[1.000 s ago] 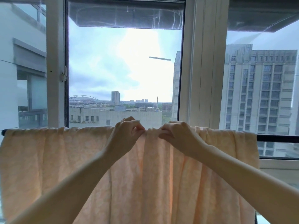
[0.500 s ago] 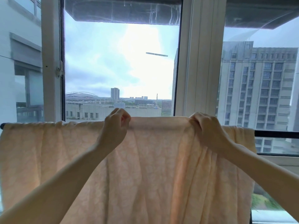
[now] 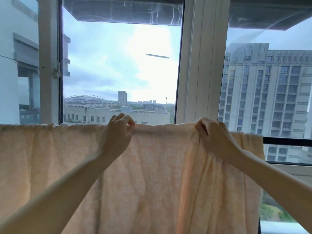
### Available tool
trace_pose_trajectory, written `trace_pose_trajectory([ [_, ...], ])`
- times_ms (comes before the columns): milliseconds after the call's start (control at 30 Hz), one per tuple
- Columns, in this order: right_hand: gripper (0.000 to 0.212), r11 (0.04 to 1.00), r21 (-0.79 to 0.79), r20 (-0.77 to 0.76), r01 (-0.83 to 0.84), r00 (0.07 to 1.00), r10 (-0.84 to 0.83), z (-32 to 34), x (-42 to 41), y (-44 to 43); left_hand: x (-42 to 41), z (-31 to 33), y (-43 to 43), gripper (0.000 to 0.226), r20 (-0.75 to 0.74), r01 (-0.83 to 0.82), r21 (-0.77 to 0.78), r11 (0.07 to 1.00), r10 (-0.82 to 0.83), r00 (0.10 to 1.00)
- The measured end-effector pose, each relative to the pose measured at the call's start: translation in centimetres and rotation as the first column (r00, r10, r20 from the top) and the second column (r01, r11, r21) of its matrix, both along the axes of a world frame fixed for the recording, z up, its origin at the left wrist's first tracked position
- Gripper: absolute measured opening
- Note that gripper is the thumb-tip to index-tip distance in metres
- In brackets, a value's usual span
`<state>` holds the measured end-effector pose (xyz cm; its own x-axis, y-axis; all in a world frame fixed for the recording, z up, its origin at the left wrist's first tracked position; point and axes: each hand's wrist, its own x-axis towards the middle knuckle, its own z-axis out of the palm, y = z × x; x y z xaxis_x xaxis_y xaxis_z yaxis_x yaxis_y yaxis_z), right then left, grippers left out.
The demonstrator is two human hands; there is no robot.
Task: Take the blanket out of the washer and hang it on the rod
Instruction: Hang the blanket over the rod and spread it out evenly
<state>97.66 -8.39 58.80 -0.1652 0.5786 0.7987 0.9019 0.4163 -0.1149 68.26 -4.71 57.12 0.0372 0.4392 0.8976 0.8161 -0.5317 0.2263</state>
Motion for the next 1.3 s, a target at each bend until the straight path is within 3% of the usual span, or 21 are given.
trace_pose_trajectory([
  [300, 0.012, 1.0, 0.005, -0.01, -0.031, 0.999, 0.031, -0.1, 0.7, -0.2, 4.9, 0.0, -0.7, 0.009, -0.009, 0.153, -0.002, 0.988, -0.153, 0.988],
  [467, 0.013, 0.996, -0.043, 0.057, -0.075, 0.995, 0.078, -0.1, 0.1, -0.7, 7.3, -0.4, -1.5, 0.028, -0.209, 0.275, -0.016, 0.961, -0.273, 0.939],
  [600, 0.019, 0.996, -0.034, 0.065, -0.081, 0.994, 0.083, -0.3, -0.1, -0.8, 9.2, -0.4, -1.1, 0.023, -0.27, 0.313, 0.0, 0.95, -0.302, 0.914],
  [767, 0.02, 0.998, -0.037, 0.107, 0.048, 0.993, -0.044, -0.8, 1.6, -1.2, 9.4, -0.8, -0.1, 0.016, -0.186, 0.304, 0.019, 0.952, -0.296, 0.937],
  [900, 0.016, 0.998, 0.0, 0.13, 0.057, 0.99, -0.057, -1.2, 2.3, -1.1, 9.5, -0.7, 0.0, 0.013, -0.112, 0.291, 0.016, 0.957, -0.287, 0.951],
  [1033, 0.012, 0.999, 0.043, 0.077, 0.022, 0.997, -0.025, -1.3, 2.6, -0.9, 10.3, -0.4, 0.7, 0.012, 0.008, 0.241, -0.02, 0.97, -0.241, 0.971],
  [1300, 0.011, 1.0, 0.019, -0.034, 0.018, 0.999, -0.018, -0.6, 6.0, -0.7, 11.2, 0.0, 0.6, 0.016, 0.046, 0.099, -0.078, 0.992, -0.095, 0.994],
])
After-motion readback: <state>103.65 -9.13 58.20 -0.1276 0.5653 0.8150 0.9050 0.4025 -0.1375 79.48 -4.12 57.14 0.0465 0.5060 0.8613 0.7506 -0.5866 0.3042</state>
